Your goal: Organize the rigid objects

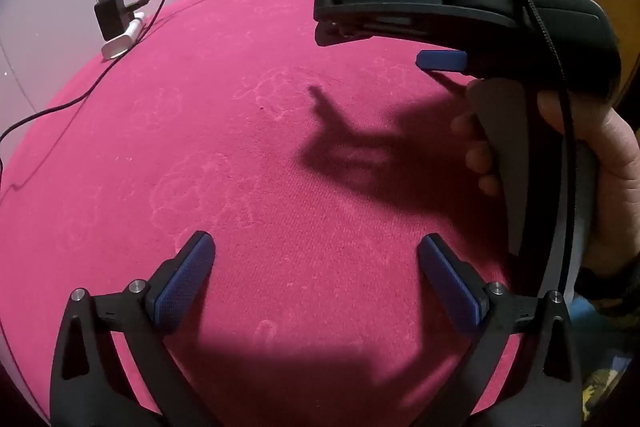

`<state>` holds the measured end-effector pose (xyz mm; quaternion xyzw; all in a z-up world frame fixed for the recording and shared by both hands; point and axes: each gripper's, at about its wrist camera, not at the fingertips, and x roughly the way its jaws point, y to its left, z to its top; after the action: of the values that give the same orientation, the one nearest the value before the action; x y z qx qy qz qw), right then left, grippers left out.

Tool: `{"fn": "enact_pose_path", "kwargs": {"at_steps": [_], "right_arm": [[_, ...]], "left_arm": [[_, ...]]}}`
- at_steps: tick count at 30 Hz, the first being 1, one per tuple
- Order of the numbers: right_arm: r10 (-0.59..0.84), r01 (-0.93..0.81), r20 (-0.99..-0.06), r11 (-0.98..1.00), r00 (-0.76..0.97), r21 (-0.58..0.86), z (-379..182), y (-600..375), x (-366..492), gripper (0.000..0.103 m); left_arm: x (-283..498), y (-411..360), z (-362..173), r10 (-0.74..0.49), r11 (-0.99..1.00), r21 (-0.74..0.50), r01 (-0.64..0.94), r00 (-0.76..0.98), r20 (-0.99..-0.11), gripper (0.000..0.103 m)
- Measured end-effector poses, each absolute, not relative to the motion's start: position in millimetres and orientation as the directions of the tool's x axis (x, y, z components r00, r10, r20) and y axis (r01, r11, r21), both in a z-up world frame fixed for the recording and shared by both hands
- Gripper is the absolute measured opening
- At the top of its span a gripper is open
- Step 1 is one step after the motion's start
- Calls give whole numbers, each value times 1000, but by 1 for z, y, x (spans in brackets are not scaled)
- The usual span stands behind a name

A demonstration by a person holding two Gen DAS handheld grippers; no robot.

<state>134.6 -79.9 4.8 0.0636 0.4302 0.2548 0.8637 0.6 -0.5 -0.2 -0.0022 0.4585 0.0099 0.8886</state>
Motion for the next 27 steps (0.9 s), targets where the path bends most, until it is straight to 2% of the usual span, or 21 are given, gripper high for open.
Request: {"fn": "enact_pose_path", "kwargs": {"at_steps": [27], "right_arm": [[499, -389, -700, 860, 511, 329, 7, -78, 133, 103]], "left_arm": [[1, -1, 0, 4, 1000, -9, -20, 590, -807, 103]]}}
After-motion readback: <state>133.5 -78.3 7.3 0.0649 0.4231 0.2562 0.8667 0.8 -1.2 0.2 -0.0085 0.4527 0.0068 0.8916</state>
